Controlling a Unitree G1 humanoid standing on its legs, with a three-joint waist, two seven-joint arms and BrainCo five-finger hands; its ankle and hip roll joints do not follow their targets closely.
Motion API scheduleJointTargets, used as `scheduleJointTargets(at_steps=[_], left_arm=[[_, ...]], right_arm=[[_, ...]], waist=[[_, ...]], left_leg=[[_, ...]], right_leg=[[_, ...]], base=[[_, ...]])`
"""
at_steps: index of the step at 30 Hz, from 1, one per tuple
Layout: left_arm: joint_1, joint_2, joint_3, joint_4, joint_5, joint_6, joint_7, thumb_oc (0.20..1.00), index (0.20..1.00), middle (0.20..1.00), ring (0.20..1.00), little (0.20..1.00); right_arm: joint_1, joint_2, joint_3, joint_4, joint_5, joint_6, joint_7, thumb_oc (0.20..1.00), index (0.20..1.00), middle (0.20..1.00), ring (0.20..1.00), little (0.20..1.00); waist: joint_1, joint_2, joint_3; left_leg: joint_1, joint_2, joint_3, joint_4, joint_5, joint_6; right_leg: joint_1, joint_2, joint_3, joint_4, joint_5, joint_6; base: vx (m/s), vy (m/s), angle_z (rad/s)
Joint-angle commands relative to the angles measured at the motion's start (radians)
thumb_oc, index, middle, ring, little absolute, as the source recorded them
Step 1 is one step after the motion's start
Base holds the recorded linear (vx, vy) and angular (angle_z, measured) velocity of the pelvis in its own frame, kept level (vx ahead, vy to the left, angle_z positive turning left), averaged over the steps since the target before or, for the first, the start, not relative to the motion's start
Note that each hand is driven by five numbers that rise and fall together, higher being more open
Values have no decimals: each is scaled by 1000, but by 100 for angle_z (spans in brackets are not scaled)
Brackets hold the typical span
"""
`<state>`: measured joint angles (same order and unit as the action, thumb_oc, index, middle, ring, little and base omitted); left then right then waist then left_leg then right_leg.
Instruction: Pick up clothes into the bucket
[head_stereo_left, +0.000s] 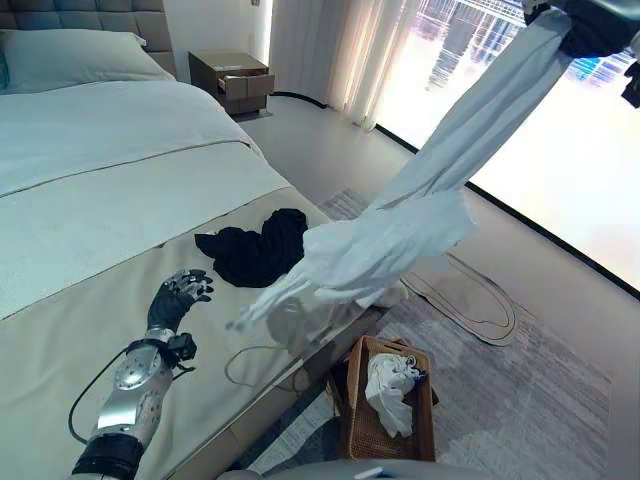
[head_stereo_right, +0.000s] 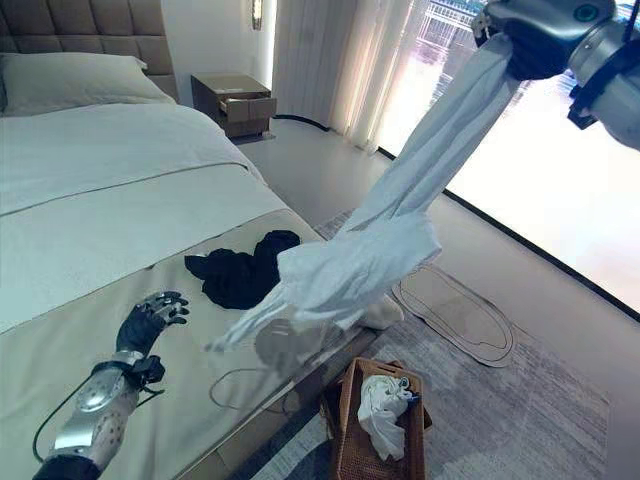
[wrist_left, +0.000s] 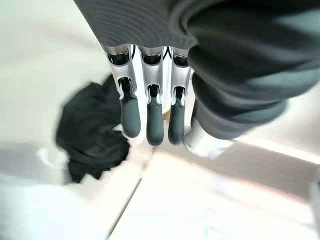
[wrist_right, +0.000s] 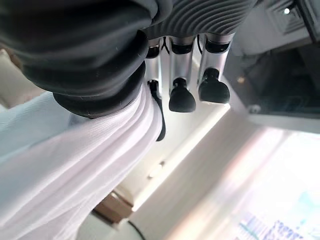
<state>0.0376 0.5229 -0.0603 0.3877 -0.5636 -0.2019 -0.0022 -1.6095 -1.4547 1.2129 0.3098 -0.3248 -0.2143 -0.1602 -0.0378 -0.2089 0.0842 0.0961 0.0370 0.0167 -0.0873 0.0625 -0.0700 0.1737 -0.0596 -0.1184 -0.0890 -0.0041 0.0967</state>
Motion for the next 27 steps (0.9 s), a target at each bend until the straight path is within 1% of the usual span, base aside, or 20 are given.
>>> scheduleJointTargets(at_steps=[1,2,4,5,7,8,11,13,14,16,18,23,26,27], left_arm=[[25,-6,-2,14,84,-32,18,1000,1000,1000,1000,1000],[28,-8,-2,25,92,-33,22,1000,1000,1000,1000,1000],[36,-39,0,79,93,-24,32,1000,1000,1000,1000,1000],[35,-39,0,80,93,-25,32,1000,1000,1000,1000,1000],[39,-55,4,138,110,-19,39,1000,1000,1000,1000,1000],[44,-74,5,220,140,-5,43,1000,1000,1000,1000,1000],[54,-100,-1,334,210,21,52,1000,1000,1000,1000,1000],[50,-101,1,362,229,21,56,1000,1000,1000,1000,1000],[59,-111,1,419,280,34,56,1000,1000,1000,1000,1000],[59,-115,7,454,296,37,58,1000,1000,1000,1000,1000],[66,-128,19,546,343,52,66,1000,1000,1000,1000,1000],[77,-147,42,644,402,64,77,1000,1000,1000,1000,1000],[86,-160,58,676,414,66,80,1000,1000,1000,1000,1000],[93,-174,70,681,412,66,82,1000,1000,1000,1000,1000]], right_arm=[[-140,-105,68,77,-22,53,-16,200,200,200,200,200],[-136,-108,66,77,-26,53,-15,200,200,200,200,200],[-125,-116,59,72,-30,53,-16,200,200,200,200,200],[-124,-116,57,72,-30,53,-16,200,200,200,200,200],[-113,-125,52,76,-32,55,-15,200,200,200,200,200],[-106,-131,50,72,-31,57,-10,200,200,200,200,200],[-83,-144,35,67,-31,58,-5,200,200,200,200,200],[-65,-146,19,64,-31,59,-2,200,200,200,200,200],[-43,-157,2,53,-29,59,5,200,200,200,200,200],[-23,-159,-14,49,-30,58,8,200,200,200,200,200],[32,-177,-56,33,-28,56,17,200,200,200,200,200],[140,-200,-148,12,-11,47,23,200,200,200,200,200],[266,-214,-261,-6,-2,43,31,200,200,200,200,200],[324,-220,-307,-14,4,41,37,200,200,200,200,200]], waist=[[23,21,-74],[23,20,-74],[22,23,-72],[22,23,-72],[21,25,-71],[20,29,-66],[17,38,-58],[16,41,-56],[13,48,-51],[13,51,-48],[11,63,-43],[4,87,-27],[0,104,-16],[-4,116,-12]], left_leg=[[68,-3,37,15,-101,20],[67,-3,36,16,-101,20],[65,-3,36,16,-101,21],[65,-3,36,16,-101,21],[63,-5,36,18,-101,22],[59,-5,37,21,-100,23],[55,-8,39,25,-100,25],[54,-9,40,26,-101,25],[51,-11,40,27,-101,27],[50,-12,43,29,-101,27],[48,-12,48,31,-102,28],[44,-16,54,35,-101,30],[38,-19,56,42,-103,31],[37,-20,57,43,-103,31]], right_leg=[[-89,-12,21,81,12,34],[-89,-12,21,81,11,34],[-92,-15,21,82,13,35],[-92,-14,21,82,13,35],[-93,-16,22,82,14,36],[-96,-17,21,85,14,36],[-103,-18,24,89,16,37],[-105,-19,25,91,16,37],[-110,-20,27,94,16,38],[-111,-21,28,95,16,38],[-115,-21,31,95,18,39],[-123,-24,39,94,21,40],[-130,-26,44,97,22,41],[-132,-28,46,98,22,41]], base=[[0,0,0],[0,0,0],[0,0,0],[0,0,0],[0,0,0],[0,0,0],[0,0,0],[0,0,0],[0,0,0],[0,0,0],[0,0,0],[-11,-3,-10],[-21,-5,-9],[-10,-12,-4]])
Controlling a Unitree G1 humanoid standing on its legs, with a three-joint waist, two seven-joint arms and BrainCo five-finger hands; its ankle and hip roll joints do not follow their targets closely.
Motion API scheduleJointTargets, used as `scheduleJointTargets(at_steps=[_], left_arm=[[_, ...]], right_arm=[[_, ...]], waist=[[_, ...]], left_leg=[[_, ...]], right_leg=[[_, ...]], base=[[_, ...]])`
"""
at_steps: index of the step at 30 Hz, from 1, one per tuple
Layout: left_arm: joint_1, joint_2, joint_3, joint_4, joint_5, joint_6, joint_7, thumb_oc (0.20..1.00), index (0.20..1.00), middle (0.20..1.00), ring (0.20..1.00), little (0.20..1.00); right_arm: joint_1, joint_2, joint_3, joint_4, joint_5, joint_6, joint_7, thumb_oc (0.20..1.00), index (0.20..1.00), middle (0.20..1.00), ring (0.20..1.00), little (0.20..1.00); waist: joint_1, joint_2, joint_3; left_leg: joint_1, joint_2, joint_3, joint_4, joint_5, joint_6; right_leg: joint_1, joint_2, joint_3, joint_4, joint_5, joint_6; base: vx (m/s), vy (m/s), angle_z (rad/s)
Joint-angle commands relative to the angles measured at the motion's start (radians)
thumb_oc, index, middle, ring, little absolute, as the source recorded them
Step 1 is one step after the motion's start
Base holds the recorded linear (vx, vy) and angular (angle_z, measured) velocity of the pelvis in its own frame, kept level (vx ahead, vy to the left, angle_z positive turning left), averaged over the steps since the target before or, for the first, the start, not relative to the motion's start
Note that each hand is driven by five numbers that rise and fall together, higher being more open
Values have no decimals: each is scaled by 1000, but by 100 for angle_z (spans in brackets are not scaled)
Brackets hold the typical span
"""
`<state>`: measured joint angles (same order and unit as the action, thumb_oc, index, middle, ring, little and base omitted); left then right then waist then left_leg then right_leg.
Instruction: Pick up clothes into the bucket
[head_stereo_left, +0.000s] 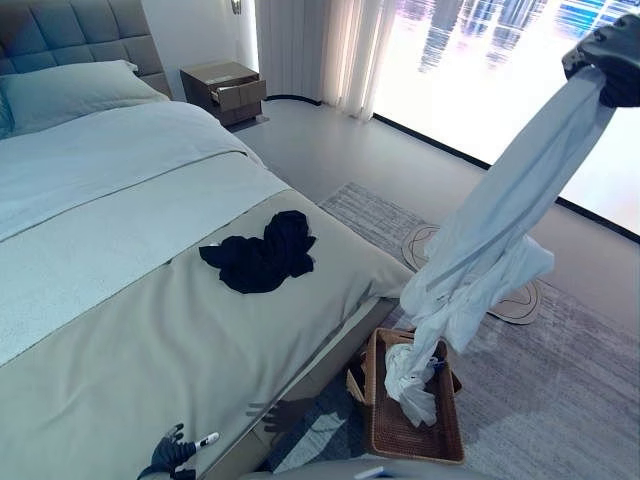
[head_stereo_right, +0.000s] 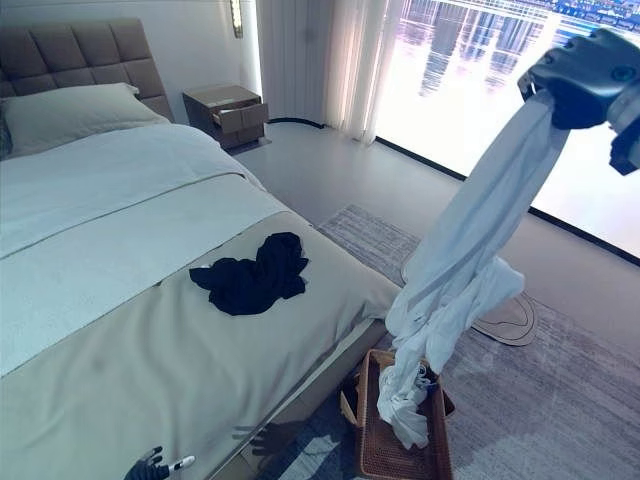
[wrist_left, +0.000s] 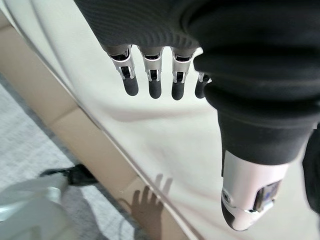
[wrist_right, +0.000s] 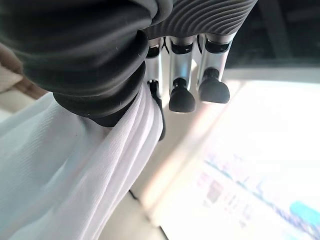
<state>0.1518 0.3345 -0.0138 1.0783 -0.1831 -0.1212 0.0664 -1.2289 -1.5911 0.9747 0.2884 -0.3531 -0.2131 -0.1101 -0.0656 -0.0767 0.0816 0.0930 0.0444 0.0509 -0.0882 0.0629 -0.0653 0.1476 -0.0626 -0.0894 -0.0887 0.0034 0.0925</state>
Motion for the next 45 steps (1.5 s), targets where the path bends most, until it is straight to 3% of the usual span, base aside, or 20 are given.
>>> scheduleJointTargets(at_steps=[1,4,5,8,9,10,13,15,23,31,37,45], left_arm=[[-14,6,29,-13,31,-14,12,1000,1000,1000,1000,1000],[11,-31,43,-14,36,-14,4,1000,1000,1000,1000,1000],[16,-33,48,-13,39,-14,2,1000,1000,1000,1000,1000],[22,-34,47,-14,51,-14,-3,1000,1000,1000,1000,1000],[17,-28,34,-17,59,-15,-6,1000,1000,1000,1000,1000],[16,-25,27,-22,59,-16,-9,1000,1000,1000,1000,1000],[5,-21,3,-43,54,-20,-13,1000,1000,1000,1000,1000],[2,-23,-14,-75,46,-27,-16,1000,1000,1000,1000,1000],[-10,-17,-57,-148,26,-39,-15,1000,1000,1000,1000,1000],[-25,-14,-82,-171,4,-48,-2,1000,1000,1000,1000,1000],[-29,-20,-116,-219,-45,-64,15,1000,1000,1000,1000,1000],[-43,-34,-147,-239,-78,-71,28,1000,1000,1000,1000,1000]], right_arm=[[21,-86,-138,-2,35,40,-8,200,200,200,200,200],[254,-78,-338,-32,42,35,7,200,200,200,200,200],[406,-62,-485,-46,42,33,10,200,200,200,200,200],[644,-36,-703,-72,35,32,17,200,200,200,200,200],[850,-8,-887,-91,27,28,24,200,200,200,200,200],[945,4,-969,-102,22,27,30,200,200,200,200,200],[1132,43,-1120,-125,16,22,43,200,200,200,200,200],[1200,69,-1159,-131,11,22,55,200,200,200,200,200],[1226,129,-1122,-100,-4,22,66,200,200,200,200,200],[1117,160,-986,-29,-12,27,57,200,200,200,200,200],[981,187,-851,72,-14,41,27,200,200,200,200,200],[917,212,-822,107,18,48,-19,200,200,200,200,200]], waist=[[20,-10,-8],[3,14,2],[-2,12,5],[-8,9,13],[-1,5,28],[4,3,35],[18,6,57],[25,13,74],[29,41,122],[31,80,190],[34,130,262],[30,142,304]], left_leg=[[38,-28,23,47,-105,27],[33,-33,24,55,-107,30],[30,-34,24,58,-109,31],[24,-37,22,62,-109,32],[18,-39,21,66,-108,32],[13,-40,21,68,-107,32],[-3,-42,20,72,-103,32],[-14,-43,19,75,-99,31],[-52,-50,10,81,-86,31],[-115,-62,7,97,-70,30],[-172,-73,2,104,-53,34],[-210,-74,-11,92,-30,31]], right_leg=[[-107,-26,18,99,15,45],[-111,-28,22,104,14,46],[-114,-29,22,106,14,45],[-116,-30,23,107,14,46],[-123,-33,23,109,15,45],[-126,-34,23,109,15,45],[-137,-36,22,108,19,45],[-148,-38,23,110,22,45],[-181,-45,17,119,28,44],[-252,-54,21,147,36,41],[-332,-65,26,196,33,35],[-379,-65,18,210,34,33]], base=[[-12,-7,-4],[-14,-7,-7],[-17,2,-3],[-12,-1,2],[-41,-7,3],[-41,-6,1],[-47,-11,-6],[-64,-12,0],[-41,-7,0],[-60,-1,4],[-68,12,1],[-27,-20,3]])
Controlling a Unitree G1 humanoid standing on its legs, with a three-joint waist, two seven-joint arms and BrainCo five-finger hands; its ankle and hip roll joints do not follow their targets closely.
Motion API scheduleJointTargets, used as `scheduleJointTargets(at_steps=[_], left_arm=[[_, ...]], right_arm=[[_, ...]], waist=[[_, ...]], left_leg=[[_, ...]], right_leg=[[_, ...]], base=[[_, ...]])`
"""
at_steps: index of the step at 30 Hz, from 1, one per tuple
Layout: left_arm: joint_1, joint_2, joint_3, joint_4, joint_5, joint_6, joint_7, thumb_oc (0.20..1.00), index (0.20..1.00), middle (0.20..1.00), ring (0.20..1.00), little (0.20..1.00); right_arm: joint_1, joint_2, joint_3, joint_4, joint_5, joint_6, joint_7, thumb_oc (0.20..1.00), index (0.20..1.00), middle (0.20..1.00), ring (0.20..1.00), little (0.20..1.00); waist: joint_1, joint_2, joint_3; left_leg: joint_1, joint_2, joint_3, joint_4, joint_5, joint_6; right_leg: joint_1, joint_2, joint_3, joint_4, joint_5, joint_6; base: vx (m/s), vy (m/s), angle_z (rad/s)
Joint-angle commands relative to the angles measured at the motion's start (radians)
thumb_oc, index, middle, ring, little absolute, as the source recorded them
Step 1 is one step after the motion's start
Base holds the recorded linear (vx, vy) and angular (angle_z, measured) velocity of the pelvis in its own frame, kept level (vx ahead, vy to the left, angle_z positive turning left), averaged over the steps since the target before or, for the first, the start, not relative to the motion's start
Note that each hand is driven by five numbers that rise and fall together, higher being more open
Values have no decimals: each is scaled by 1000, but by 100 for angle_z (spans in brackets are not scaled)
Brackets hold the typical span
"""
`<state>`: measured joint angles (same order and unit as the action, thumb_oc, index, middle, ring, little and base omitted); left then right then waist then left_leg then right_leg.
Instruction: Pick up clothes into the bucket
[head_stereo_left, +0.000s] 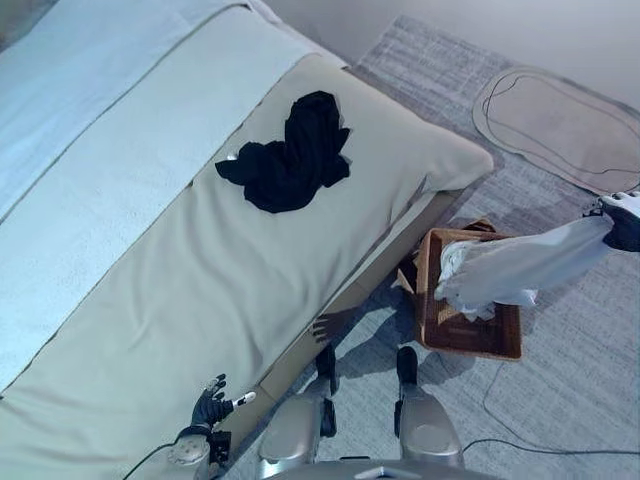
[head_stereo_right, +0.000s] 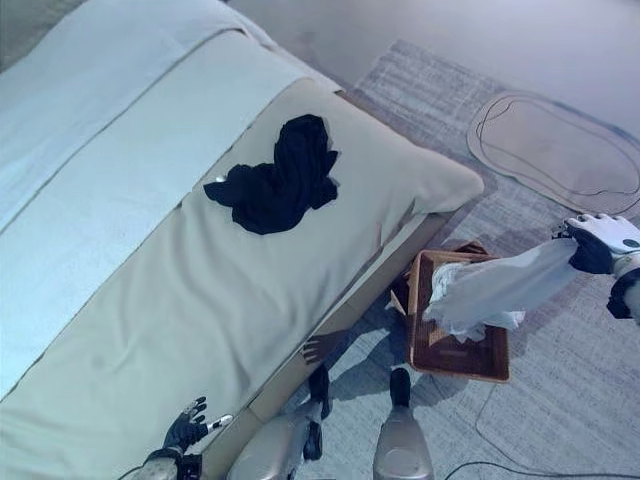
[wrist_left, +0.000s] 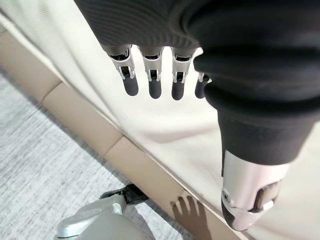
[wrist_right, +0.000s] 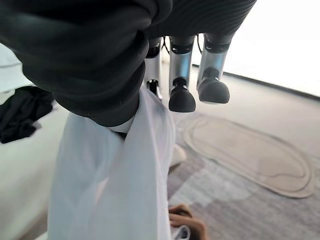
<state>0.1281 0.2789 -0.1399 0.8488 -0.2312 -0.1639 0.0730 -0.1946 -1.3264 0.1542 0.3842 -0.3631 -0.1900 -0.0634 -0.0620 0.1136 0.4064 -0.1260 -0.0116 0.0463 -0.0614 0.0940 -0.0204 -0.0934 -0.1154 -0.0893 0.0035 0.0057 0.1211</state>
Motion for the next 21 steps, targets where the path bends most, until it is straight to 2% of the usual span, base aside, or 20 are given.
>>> scheduleJointTargets(at_steps=[1,13,16,20,21], left_arm=[[-25,17,-28,-2,-32,-30,27,1000,1000,1000,1000,1000],[-49,20,-40,-19,-65,-41,51,1000,1000,1000,1000,1000],[-56,25,-57,-53,-90,-51,61,1000,1000,1000,1000,1000],[-56,31,-70,-85,-111,-57,68,1000,1000,1000,1000,1000],[-59,39,-83,-106,-125,-62,77,1000,1000,1000,1000,1000]], right_arm=[[-123,-48,2,15,31,23,-75,200,200,200,200,200],[-215,3,120,86,36,27,-85,200,200,200,200,200],[-282,31,193,128,38,27,-93,200,200,200,200,200],[-332,52,259,173,39,27,-100,200,200,200,200,200],[-382,68,327,213,28,31,-102,200,200,200,200,200]], waist=[[27,-48,-14],[31,-39,62],[34,-37,109],[39,-40,114],[48,-42,114]], left_leg=[[4,-18,-8,63,-61,-14],[-82,-17,1,124,-70,-21],[-151,-12,4,191,-82,-23],[-245,-7,8,276,-107,-23],[-317,-4,8,329,-120,-19]], right_leg=[[-144,-12,18,118,30,5],[-236,-13,33,167,30,-2],[-305,-11,43,213,29,-10],[-385,-8,50,262,17,-19],[-452,-4,58,302,9,-25]], base=[[-10,-22,4],[-33,-16,-2],[-101,-51,-3],[-49,-46,3],[-66,-46,1]])
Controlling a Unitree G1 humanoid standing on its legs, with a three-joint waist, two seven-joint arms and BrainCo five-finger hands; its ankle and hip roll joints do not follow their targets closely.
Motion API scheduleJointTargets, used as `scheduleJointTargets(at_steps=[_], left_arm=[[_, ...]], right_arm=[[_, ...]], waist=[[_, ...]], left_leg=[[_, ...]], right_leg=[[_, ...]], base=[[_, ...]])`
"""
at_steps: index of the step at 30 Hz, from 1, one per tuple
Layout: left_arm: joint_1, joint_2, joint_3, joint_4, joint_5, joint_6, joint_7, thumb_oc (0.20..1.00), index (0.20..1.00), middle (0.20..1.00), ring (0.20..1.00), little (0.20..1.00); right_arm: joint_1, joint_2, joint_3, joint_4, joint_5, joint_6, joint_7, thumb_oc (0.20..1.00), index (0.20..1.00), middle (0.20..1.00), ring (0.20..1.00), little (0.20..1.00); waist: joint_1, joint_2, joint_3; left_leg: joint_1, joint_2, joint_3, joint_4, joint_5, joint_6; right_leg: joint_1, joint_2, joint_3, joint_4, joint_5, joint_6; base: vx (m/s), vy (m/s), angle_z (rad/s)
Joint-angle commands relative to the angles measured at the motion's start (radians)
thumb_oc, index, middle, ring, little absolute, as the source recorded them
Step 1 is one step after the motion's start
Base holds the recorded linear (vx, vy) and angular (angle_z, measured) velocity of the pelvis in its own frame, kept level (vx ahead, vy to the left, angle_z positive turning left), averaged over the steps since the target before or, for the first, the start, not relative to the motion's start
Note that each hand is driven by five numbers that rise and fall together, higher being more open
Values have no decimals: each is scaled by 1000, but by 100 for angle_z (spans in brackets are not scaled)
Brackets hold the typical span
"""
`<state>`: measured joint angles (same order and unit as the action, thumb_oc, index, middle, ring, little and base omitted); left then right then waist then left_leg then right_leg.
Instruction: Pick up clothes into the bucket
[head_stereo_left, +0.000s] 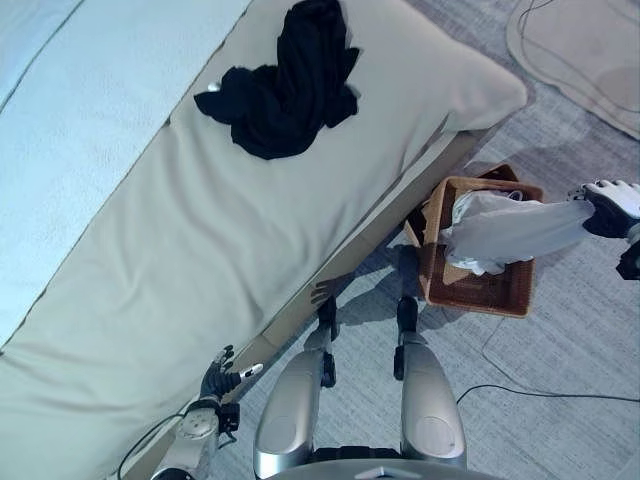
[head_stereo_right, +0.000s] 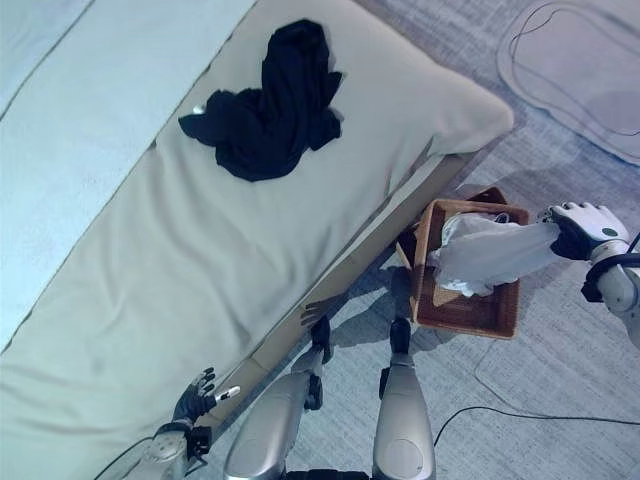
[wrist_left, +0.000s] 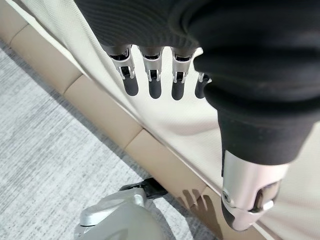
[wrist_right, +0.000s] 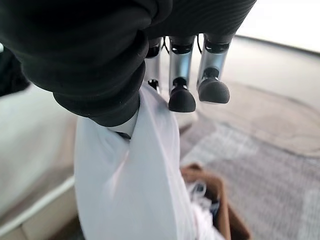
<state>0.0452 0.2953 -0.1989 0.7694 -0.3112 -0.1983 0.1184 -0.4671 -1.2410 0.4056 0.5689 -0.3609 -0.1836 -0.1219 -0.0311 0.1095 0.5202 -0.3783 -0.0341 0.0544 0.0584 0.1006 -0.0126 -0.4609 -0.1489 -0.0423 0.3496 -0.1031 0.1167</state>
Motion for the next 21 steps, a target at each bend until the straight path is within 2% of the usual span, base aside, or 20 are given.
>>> scheduleJointTargets(at_steps=[1,3,4,8,9,10,11,12,16,21], left_arm=[[22,24,-26,-32,-49,-28,37,1000,1000,1000,1000,1000],[17,22,-34,-41,-54,-31,43,1000,1000,1000,1000,1000],[8,27,-52,-69,-64,-37,46,1000,1000,1000,1000,1000],[1,33,-69,-111,-85,-46,57,1000,1000,1000,1000,1000],[7,35,-87,-141,-100,-52,60,1000,1000,1000,1000,1000],[4,34,-97,-152,-107,-55,62,1000,1000,1000,1000,1000],[4,34,-96,-152,-107,-55,62,1000,1000,1000,1000,1000],[5,41,-107,-192,-120,-61,68,1000,1000,1000,1000,1000],[-10,48,-124,-228,-127,-69,85,1000,1000,1000,1000,1000],[-17,47,-131,-234,-124,-66,91,1000,1000,1000,1000,1000]], right_arm=[[-133,-4,101,44,24,28,-47,200,200,200,200,200],[-155,12,127,70,23,27,-52,200,200,200,200,200],[-181,41,156,107,30,28,-59,200,200,200,200,200],[-226,67,195,151,32,39,-71,200,200,200,200,200],[-231,88,202,188,39,46,-85,385,385,385,385,385],[-243,105,206,245,46,49,-99,711,711,711,711,711],[-247,106,209,247,46,48,-99,900,900,900,900,900],[-270,129,211,286,55,63,-112,1000,1000,1000,1000,1000],[-318,179,216,425,70,88,-141,1000,1000,1000,1000,1000],[-307,203,197,445,84,94,-151,1000,1000,1000,1000,1000]], waist=[[19,-38,0],[20,-36,0],[25,-29,0],[30,-17,0],[34,-4,0],[38,4,0],[37,4,0],[40,16,0],[47,38,0],[48,42,0]], left_leg=[[-96,21,-1,228,-130,-24],[-139,22,-3,260,-135,-22],[-205,19,-9,298,-140,-18],[-280,14,-16,343,-149,-14],[-304,11,-28,376,-186,-18],[-326,8,-31,390,-187,-18],[-327,8,-31,391,-188,-18],[-368,1,-36,415,-189,-19],[-443,-11,-44,458,-194,-17],[-463,-18,-46,466,-194,-17]], right_leg=[[-116,33,15,-23,113,-24],[-156,33,18,6,107,-27],[-219,31,18,49,96,-31],[-297,26,19,107,83,-36],[-324,21,22,159,38,-33],[-347,16,21,180,32,-34],[-348,16,21,181,31,-34],[-389,9,22,212,21,-37],[-465,-4,21,273,3,-46],[-487,-13,17,292,-3,-48]], base=[[-96,-69,-1],[-55,-48,1],[-41,-34,2],[-24,-28,7],[54,-9,8],[55,-9,8],[-19,5,9],[-20,-2,9],[-11,-5,12],[7,-13,12]])
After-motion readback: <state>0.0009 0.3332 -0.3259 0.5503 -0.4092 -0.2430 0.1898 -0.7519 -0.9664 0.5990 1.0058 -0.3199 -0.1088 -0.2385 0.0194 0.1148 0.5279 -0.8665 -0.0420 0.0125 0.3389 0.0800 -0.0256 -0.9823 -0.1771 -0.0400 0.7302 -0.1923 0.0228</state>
